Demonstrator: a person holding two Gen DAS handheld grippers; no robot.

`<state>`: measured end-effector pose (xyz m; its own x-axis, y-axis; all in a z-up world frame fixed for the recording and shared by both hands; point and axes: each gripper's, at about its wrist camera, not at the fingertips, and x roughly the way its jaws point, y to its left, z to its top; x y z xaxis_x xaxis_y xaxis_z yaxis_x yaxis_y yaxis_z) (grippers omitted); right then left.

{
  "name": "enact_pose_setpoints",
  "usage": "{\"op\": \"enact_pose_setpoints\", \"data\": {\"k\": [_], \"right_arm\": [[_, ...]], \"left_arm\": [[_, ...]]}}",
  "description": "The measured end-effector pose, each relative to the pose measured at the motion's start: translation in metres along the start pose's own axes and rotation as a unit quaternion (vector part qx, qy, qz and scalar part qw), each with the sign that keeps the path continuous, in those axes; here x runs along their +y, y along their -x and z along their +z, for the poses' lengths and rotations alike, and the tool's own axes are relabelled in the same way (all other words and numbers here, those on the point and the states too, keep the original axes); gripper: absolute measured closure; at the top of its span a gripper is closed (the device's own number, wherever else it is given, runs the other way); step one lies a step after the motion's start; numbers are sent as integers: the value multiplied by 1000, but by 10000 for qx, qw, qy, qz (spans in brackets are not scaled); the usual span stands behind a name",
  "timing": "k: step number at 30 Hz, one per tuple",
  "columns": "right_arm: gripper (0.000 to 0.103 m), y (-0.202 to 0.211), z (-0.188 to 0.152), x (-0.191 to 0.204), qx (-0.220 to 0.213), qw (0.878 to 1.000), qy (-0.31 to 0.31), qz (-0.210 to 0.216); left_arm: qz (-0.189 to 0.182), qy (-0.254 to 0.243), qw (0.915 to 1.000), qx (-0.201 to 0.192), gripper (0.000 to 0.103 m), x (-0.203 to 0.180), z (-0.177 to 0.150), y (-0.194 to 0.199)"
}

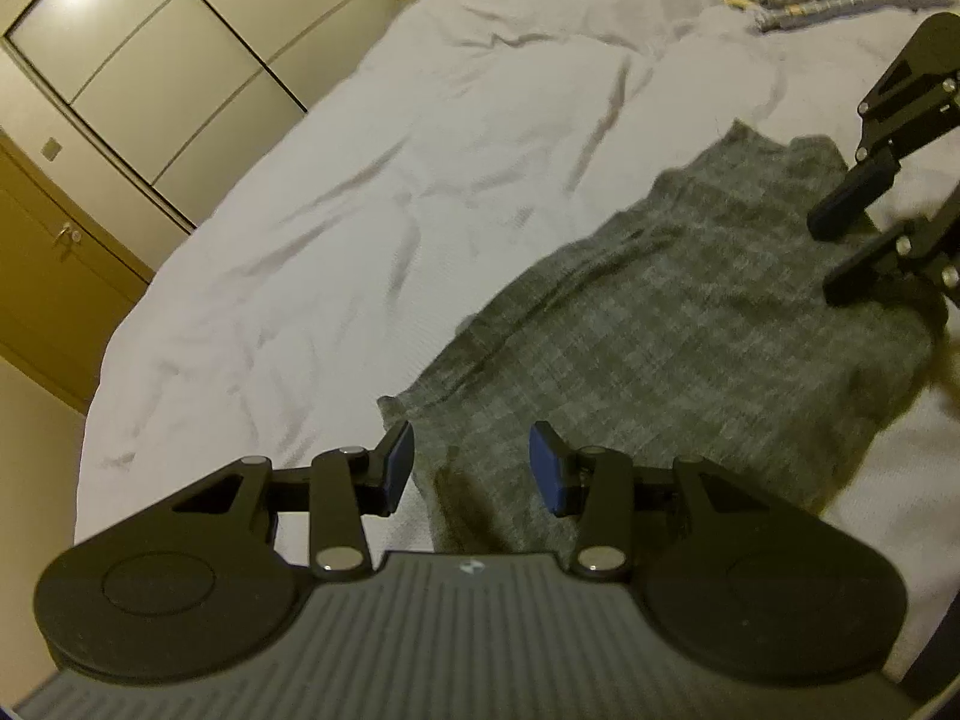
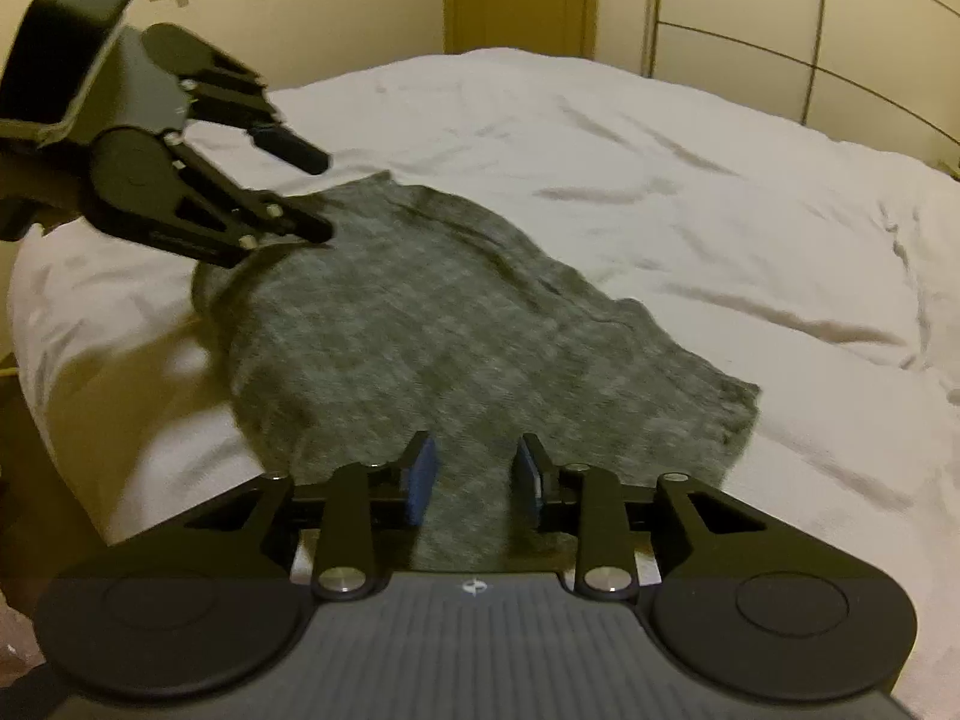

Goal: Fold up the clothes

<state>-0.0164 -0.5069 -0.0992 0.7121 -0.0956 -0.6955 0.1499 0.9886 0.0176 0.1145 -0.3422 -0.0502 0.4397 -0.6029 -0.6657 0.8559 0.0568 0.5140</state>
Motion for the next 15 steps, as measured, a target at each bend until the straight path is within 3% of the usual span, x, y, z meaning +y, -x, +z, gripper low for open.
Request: {"op": "enact_pose_setpoints", "data": {"k": [7,15], "right_arm": [[68,16,4,2,50,9977,295,-612],[67,0,3,5,451,9943,596,-767]], "left_arm": [[-184,202,9986,-460,64,-16,-22,30],[-281,511,9976,-371,65,-33,-35,12]]}}
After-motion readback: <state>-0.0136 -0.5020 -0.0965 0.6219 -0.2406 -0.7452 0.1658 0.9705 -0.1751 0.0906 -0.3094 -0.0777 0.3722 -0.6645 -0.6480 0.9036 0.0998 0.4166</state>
